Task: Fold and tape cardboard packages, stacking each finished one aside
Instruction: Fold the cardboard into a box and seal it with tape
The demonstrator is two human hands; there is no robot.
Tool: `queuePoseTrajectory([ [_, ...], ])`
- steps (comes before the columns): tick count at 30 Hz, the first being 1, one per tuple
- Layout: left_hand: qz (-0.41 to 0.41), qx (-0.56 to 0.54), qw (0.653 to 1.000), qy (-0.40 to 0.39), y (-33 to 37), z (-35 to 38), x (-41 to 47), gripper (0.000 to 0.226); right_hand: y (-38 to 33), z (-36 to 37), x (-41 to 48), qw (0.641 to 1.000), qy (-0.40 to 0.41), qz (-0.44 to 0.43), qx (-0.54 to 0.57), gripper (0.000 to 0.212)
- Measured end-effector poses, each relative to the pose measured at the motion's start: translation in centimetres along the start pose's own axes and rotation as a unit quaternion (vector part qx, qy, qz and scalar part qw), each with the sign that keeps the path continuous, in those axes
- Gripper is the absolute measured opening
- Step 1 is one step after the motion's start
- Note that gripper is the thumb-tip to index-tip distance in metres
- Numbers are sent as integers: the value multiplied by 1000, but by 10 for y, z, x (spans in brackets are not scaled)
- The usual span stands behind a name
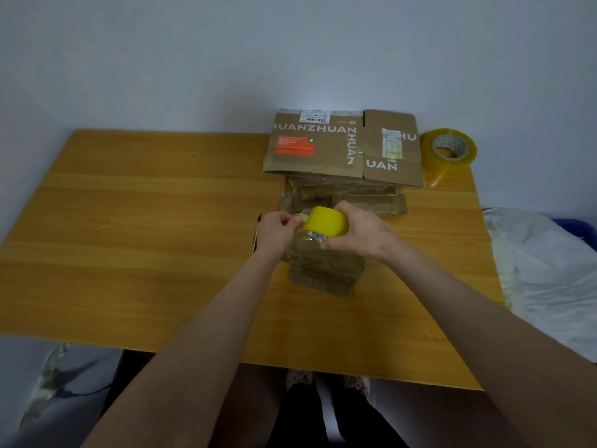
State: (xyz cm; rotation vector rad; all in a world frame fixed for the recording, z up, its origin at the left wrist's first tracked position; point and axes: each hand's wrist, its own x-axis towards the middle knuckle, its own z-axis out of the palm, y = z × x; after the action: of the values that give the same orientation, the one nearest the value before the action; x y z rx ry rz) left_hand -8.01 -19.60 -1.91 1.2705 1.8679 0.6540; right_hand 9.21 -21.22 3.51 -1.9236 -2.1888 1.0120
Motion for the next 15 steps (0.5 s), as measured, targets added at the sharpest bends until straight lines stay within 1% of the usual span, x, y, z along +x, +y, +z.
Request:
queuePoseTrajectory([
  [2, -20, 12, 1000, 7, -2, -2, 1, 25, -1, -2, -2, 999, 27, -13, -30, 67],
  [4, -30, 27, 999, 13, -3, -7, 1, 22, -2, -4, -5, 997, 46, -34, -56, 68],
  [8, -35, 56, 998, 22, -6, -12, 3, 19, -2, -6, -8, 992, 62, -52, -102, 69],
  [11, -62, 58, 996, 28, -16, -21, 9, 22, 4, -8, -9, 983, 63, -48, -165, 61],
  [15, -80, 59, 994, 44, -24, -22, 10, 22, 7, -10, -7, 985, 53, -38, -162, 54],
])
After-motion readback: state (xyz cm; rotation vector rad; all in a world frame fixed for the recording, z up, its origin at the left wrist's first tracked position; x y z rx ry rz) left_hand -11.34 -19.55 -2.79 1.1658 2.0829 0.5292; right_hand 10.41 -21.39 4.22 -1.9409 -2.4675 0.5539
